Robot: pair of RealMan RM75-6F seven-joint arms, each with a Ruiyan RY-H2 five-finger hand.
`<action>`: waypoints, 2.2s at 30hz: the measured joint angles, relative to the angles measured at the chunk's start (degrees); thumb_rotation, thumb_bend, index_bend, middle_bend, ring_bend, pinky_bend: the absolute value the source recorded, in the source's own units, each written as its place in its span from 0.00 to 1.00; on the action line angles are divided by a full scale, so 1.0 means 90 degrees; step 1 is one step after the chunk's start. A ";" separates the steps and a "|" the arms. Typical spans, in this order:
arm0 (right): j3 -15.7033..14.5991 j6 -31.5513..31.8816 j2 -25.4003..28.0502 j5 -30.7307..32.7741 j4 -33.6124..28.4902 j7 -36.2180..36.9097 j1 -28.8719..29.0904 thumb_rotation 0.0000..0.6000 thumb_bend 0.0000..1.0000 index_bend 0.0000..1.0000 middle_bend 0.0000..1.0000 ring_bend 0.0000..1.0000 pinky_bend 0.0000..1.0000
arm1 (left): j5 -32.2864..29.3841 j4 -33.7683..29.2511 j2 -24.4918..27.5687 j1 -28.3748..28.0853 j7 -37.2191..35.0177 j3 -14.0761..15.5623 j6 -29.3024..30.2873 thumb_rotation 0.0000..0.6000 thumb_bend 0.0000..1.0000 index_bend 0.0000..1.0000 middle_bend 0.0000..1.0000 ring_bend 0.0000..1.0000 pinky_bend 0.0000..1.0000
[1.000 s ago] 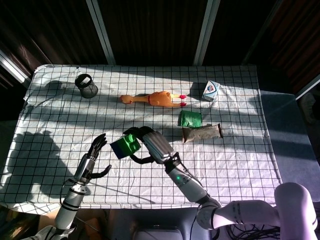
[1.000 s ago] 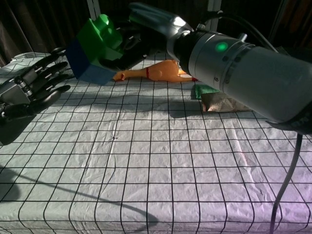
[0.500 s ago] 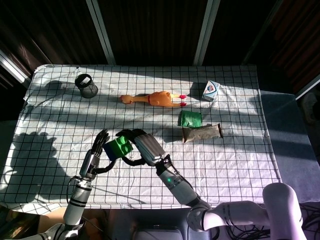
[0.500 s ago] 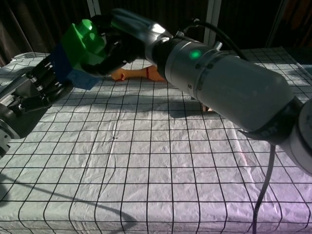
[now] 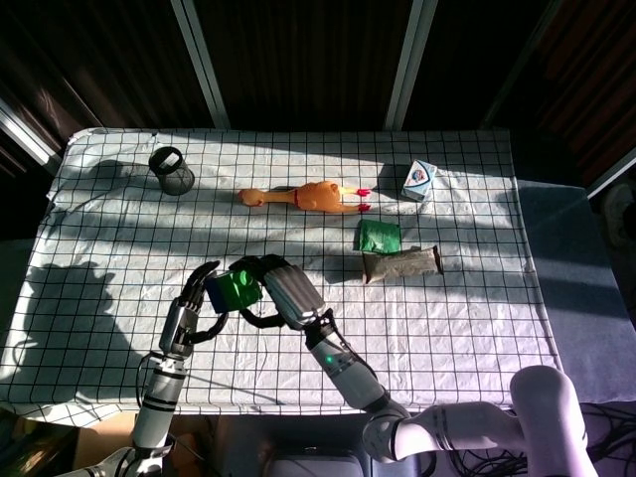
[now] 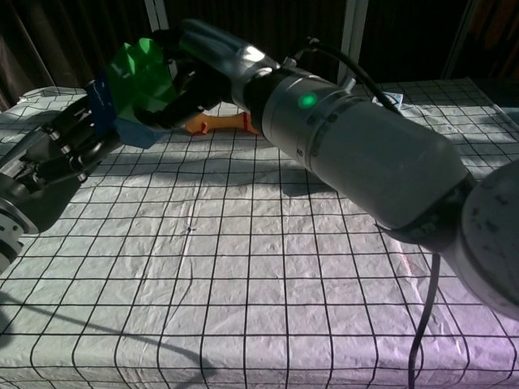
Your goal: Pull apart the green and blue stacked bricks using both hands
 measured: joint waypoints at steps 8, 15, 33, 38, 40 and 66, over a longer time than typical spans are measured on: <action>0.0058 0.0138 -0.0137 0.0156 0.0060 -0.0273 -0.0001 1.00 0.30 0.83 0.58 0.31 0.22 | 0.0100 0.0110 -0.0097 0.0027 -0.0078 -0.0001 0.0156 1.00 0.29 0.30 0.22 0.00 0.06; 0.0115 0.0201 -0.0238 0.0268 0.0030 -0.0429 0.0001 1.00 0.30 0.83 0.58 0.31 0.22 | 0.0173 0.0201 -0.0189 0.0033 0.0026 0.0008 0.0261 1.00 0.31 0.33 0.24 0.00 0.06; 0.0447 -0.0044 -0.0089 0.0930 -0.0478 -0.0190 -0.0068 1.00 0.31 0.84 0.58 0.31 0.22 | 0.0277 0.0283 -0.0099 -0.0014 -0.0259 0.0101 0.0195 1.00 0.32 0.35 0.24 0.00 0.06; 0.0476 -0.0077 -0.0034 0.1010 -0.0563 -0.0174 -0.0071 1.00 0.31 0.84 0.58 0.31 0.22 | 0.0257 0.0289 -0.0091 -0.0017 -0.0273 0.0073 0.0204 1.00 0.33 0.40 0.30 0.00 0.07; 0.0486 -0.0068 -0.0010 0.1033 -0.0599 -0.0171 -0.0069 1.00 0.31 0.84 0.59 0.31 0.22 | 0.0242 0.0287 -0.0085 -0.0019 -0.0285 0.0058 0.0206 1.00 0.34 0.44 0.34 0.01 0.07; 0.0518 -0.0001 0.0223 0.1044 -0.0665 0.0114 -0.0117 1.00 0.31 0.84 0.58 0.31 0.22 | -0.0126 -0.0019 0.0045 0.0092 -0.0624 -0.0239 0.0198 1.00 0.68 0.81 0.77 0.38 0.28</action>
